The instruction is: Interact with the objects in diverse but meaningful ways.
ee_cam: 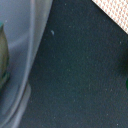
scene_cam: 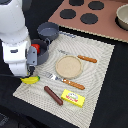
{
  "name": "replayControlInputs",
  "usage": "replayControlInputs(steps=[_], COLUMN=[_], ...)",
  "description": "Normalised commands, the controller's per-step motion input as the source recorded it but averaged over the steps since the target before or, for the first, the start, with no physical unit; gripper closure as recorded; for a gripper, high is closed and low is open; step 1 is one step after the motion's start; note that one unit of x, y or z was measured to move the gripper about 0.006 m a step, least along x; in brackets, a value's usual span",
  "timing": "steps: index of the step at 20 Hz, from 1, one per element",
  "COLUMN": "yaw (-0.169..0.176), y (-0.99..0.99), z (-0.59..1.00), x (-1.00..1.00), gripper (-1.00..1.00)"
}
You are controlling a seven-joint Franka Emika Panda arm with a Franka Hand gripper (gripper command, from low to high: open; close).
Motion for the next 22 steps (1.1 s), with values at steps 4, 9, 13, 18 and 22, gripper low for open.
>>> replayControlInputs(steps=[4, 9, 13, 18, 22], yaw=[0.000, 0.000, 0.000, 0.000, 0.003], y=[-0.09, -0.10, -0.11, -0.08, 0.14], z=[-0.02, -0.03, -0.03, 0.18, 0.92], x=[0.00, 0.00, 0.00, -0.02, -0.24], gripper=[1.00, 1.00, 1.00, 1.00, 1.00])
